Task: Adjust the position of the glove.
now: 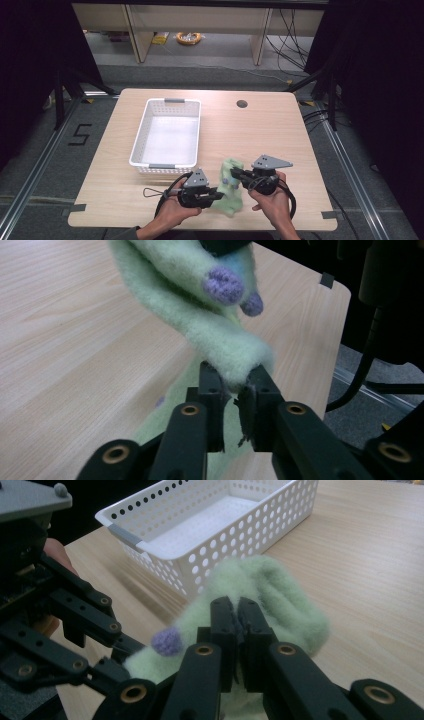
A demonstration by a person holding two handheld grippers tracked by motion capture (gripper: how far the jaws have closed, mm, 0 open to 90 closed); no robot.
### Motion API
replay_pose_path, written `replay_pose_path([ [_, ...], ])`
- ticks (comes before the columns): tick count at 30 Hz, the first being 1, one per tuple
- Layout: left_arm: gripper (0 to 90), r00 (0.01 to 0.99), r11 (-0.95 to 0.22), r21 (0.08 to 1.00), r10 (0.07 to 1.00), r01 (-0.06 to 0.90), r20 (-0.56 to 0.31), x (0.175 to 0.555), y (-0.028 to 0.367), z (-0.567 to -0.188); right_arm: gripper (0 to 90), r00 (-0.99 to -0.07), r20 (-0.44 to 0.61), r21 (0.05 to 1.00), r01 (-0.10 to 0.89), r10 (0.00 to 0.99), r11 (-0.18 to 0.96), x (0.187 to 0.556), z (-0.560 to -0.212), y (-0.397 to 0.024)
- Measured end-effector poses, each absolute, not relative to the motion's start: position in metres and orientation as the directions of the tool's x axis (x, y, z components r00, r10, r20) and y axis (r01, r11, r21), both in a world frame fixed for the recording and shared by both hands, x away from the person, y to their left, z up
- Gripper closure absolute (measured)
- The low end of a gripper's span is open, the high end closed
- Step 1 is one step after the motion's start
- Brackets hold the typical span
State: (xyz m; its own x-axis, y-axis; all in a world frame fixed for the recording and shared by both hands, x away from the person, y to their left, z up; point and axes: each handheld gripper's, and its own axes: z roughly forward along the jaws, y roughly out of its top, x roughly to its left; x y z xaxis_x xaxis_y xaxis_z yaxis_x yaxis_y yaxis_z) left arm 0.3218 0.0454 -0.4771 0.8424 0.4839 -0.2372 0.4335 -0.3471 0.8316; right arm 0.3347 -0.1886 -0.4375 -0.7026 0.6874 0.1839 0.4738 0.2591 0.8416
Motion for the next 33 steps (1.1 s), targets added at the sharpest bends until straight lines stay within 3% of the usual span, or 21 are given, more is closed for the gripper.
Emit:
replay_pose_path([
  [10,83.1,0.865,-0.368,0.821,0.423,0.437,-0.271,0.316,0.059,-0.471,87.2,-0.716,0.204,0.835,0.483,0.668,0.262,0.314,-0.438,-0.192],
  [13,83.2,0.859,-0.372,0.799,0.398,0.472,-0.322,0.314,0.064,-0.471,87.2,-0.700,0.252,0.821,0.521,0.669,0.235,0.304,-0.441,-0.192],
  [16,83.3,0.848,-0.362,0.785,0.381,0.503,-0.368,0.311,0.065,-0.474,87.2,-0.713,0.231,0.823,0.506,0.662,0.258,0.297,-0.445,-0.195],
  [20,83.3,0.858,-0.386,0.779,0.361,0.495,-0.366,0.312,0.069,-0.474,87.2,-0.704,0.259,0.809,0.532,0.661,0.249,0.288,-0.451,-0.195],
  [22,83.3,0.851,-0.383,0.772,0.364,0.507,-0.379,0.312,0.071,-0.474,87.1,-0.680,0.300,0.784,0.576,0.670,0.233,0.282,-0.453,-0.194],
  [27,83.3,0.849,-0.390,0.764,0.355,0.514,-0.390,0.316,0.076,-0.475,87.0,-0.700,0.285,0.798,0.552,0.655,0.243,0.281,-0.458,-0.194],
  [33,83.2,0.831,-0.385,0.745,0.364,0.545,-0.420,0.323,0.080,-0.477,86.9,-0.680,0.336,0.772,0.595,0.652,0.223,0.276,-0.460,-0.190],
])
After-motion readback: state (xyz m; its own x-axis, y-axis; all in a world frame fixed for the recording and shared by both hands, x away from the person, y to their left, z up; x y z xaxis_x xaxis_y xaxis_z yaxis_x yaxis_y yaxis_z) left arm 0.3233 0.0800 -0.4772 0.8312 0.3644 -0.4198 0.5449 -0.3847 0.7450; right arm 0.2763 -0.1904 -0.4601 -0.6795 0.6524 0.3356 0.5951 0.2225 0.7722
